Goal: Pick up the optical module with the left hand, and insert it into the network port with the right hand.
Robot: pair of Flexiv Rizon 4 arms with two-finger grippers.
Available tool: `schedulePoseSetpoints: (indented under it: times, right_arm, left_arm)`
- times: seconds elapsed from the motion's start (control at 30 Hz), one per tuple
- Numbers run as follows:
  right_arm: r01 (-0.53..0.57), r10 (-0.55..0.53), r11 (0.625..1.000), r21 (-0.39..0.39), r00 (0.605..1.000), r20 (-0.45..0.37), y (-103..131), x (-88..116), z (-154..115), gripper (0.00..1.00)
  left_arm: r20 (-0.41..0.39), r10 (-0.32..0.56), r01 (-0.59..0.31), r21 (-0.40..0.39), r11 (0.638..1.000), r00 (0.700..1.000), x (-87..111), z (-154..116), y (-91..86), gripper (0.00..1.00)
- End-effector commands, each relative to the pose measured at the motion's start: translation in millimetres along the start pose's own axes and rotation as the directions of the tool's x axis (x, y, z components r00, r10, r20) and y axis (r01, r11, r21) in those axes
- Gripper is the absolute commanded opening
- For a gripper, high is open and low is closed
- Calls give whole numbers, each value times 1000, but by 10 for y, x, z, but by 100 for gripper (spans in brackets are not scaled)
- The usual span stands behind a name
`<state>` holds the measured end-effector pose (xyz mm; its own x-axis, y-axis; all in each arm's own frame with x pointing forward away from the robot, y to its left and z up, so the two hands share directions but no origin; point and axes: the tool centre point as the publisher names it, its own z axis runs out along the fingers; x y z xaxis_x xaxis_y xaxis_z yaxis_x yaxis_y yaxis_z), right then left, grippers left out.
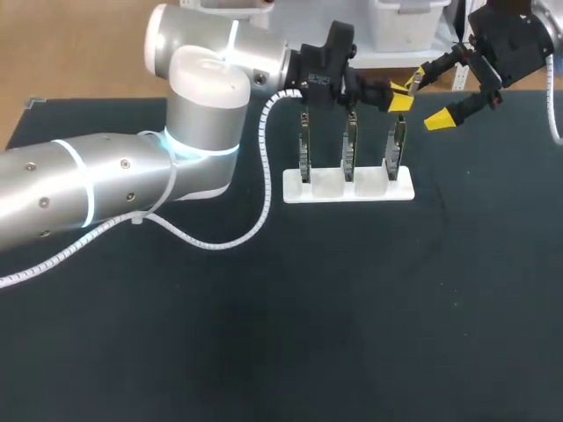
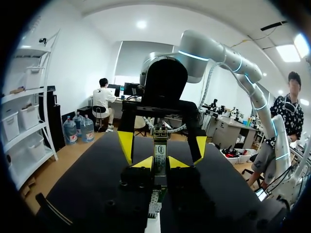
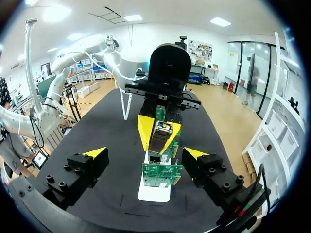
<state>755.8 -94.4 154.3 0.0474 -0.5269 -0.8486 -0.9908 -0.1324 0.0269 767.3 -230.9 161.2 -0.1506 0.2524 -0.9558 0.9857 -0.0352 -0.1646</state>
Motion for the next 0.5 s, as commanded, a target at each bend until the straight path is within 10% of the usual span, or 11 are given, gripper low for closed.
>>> schedulePoseSetpoints:
  times: [0.03, 0.5]
  right_arm:
    - [0, 0, 1000, 4, 1000, -2, 19, -4, 3, 100]
    - [0, 0, 1000, 4, 1000, -2, 19, -4, 3, 100]
  left_arm:
    - [-4, -2, 2, 4, 1000, 1000, -1, -7, 34, 0]
    - [-16, -17, 17, 10, 1000, 1000, 48, 12, 53, 0]
